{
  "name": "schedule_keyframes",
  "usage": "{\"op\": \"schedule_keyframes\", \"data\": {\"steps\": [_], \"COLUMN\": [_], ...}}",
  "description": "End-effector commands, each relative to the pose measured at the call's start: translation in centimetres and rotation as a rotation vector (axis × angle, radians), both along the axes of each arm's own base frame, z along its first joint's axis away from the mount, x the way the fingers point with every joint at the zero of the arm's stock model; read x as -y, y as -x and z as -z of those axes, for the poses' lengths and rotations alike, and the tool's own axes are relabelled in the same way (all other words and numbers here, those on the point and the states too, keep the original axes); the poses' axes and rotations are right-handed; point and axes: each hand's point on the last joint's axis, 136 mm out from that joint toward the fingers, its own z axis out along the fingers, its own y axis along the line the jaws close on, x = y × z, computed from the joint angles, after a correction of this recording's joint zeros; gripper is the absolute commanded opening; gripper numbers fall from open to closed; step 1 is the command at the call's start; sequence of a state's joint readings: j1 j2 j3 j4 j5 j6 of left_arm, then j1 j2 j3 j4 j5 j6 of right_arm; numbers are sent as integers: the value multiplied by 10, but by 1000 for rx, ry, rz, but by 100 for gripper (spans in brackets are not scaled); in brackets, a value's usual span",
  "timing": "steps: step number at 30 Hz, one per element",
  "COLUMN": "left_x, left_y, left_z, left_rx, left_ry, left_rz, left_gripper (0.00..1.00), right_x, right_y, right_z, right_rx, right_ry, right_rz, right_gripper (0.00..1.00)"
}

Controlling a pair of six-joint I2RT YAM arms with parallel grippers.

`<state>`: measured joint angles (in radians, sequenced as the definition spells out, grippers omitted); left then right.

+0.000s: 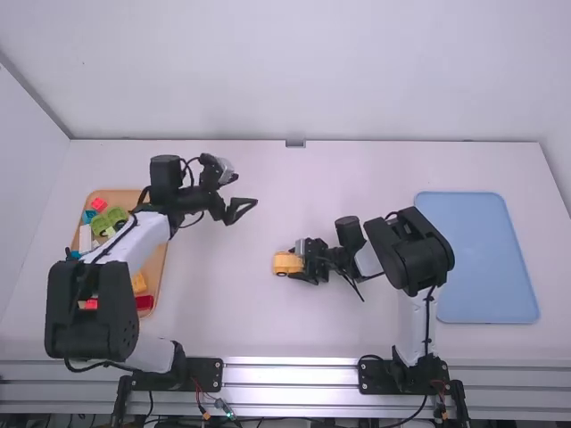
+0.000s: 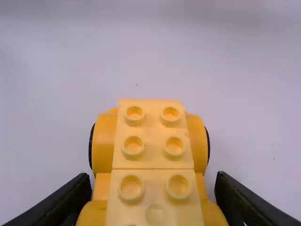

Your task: Assemble lego blocks to make yellow taxi

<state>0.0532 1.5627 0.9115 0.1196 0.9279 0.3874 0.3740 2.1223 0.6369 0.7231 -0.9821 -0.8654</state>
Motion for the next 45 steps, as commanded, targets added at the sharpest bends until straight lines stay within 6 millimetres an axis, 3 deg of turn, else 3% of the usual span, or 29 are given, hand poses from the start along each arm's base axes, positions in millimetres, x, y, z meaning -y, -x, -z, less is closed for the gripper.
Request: {"op": "schedule_keyframes", "data": {"steps": [1,4,6,10,14,22,24,27,31,35,42,45], "left_x": [-26,-45,-53,-73,-106,-163,-180,-212,-237,-257,-293,-293], "left_y": [-7,-7,-6,-6,-12,2,14,49,95,116,158,161], "left_z": [14,18,21,25,39,80,91,105,101,98,117,127], "left_rx": [-158,-212,-236,-279,-384,-586,-645,-772,-902,-918,-1049,-1084], "left_ry": [49,75,83,101,114,33,-14,-142,-360,-475,-405,-314], "left_rz": [-177,-235,-263,-327,-533,-927,-1050,-1285,-1444,-1537,-1636,-1500], "left_gripper": [99,99,99,99,99,99,99,99,99,99,99,99], "right_x": [5,5,5,17,41,86,90,89,85,81,79,77], "right_y": [-3,-6,-6,-11,-12,-19,-23,-31,-41,-51,-58,-60], "right_z": [11,10,8,9,0,-55,-70,-92,-115,-127,-133,-136], "right_rx": [-26,-54,-72,-110,-103,-21,18,89,165,221,271,289], "right_ry": [45,52,60,188,382,626,634,606,553,517,500,491], "right_rz": [46,71,73,137,188,315,342,373,400,419,417,417], "right_gripper": [74,93,99,98,99,99,99,99,99,99,99,99]}}
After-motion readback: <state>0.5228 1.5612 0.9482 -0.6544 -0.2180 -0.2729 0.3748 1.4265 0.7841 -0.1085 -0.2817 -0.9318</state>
